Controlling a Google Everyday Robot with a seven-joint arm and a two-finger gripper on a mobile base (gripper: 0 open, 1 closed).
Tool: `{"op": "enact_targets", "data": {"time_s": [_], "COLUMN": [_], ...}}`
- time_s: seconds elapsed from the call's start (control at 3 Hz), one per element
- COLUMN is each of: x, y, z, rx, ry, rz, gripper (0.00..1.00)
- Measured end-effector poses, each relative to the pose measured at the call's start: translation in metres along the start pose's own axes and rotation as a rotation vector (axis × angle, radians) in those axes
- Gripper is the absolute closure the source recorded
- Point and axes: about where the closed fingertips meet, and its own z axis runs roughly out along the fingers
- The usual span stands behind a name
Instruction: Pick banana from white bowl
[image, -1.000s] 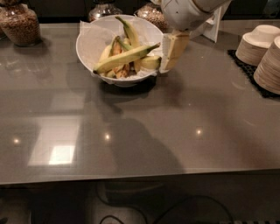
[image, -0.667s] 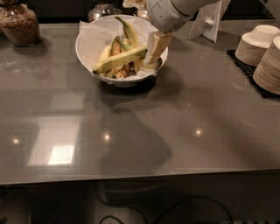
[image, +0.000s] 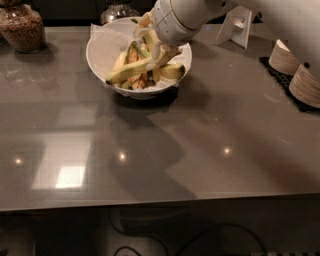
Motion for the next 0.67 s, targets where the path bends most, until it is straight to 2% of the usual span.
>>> {"op": "enact_targets", "data": {"time_s": [0.67], "x": [0.006], "y": [0.004], "z": [0.042], "rx": [-0.049], "ry": [-0.011], "rz": [0.004], "gripper": [0.43]}}
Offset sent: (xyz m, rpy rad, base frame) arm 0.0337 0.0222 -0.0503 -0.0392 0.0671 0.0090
